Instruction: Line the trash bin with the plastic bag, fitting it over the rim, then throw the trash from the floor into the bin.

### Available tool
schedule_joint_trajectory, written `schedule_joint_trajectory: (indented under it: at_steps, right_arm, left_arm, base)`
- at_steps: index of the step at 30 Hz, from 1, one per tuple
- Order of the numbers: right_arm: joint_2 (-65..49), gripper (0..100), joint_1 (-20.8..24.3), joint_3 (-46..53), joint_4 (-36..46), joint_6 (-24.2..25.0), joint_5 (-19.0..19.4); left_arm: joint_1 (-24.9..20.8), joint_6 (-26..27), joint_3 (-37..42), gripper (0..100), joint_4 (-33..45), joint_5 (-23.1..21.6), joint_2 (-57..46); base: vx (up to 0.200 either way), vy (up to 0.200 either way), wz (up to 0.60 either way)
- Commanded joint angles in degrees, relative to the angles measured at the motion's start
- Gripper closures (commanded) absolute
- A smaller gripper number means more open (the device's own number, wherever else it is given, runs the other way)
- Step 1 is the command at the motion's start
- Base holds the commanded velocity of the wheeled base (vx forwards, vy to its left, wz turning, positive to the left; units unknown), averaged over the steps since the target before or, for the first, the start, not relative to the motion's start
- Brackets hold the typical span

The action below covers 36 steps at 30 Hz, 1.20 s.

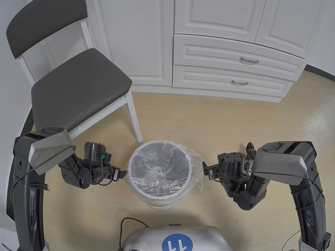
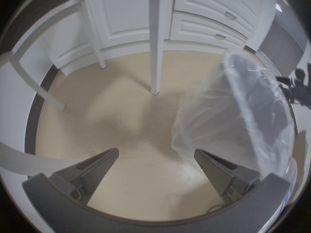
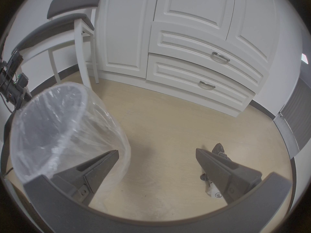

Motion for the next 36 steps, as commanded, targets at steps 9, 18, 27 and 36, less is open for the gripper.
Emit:
schedule_joint_trajectory:
  at_steps: [9, 18, 27, 36]
  right_arm:
    - [-7.47, 0, 9.05, 4.76, -2.61, 2.18, -0.15]
    - [-4.40, 0, 14.59, -0.51, -1.91, 5.61, -5.86]
    - [-9.76, 0, 16.44, -12.38, 22.26, 3.23, -5.95]
    - [-4.31, 0, 19.07, -33.47, 46.52, 3.85, -5.95]
  left_arm:
    - [3.33, 8.89, 10.31, 0, 0.09, -2.67, -14.83]
    - [3.07, 8.89, 10.92, 0, -0.09, -2.59, -17.20]
    - [2.45, 8.80, 15.93, 0, -6.06, -2.67, -25.38]
    - [-1.77, 8.80, 21.91, 0, -10.46, -2.94, -33.46]
  base:
    - [0.000, 0.000, 0.00]
    - [0.000, 0.000, 0.00]
    - [0.000, 0.000, 0.00]
    - [0.000, 0.000, 0.00]
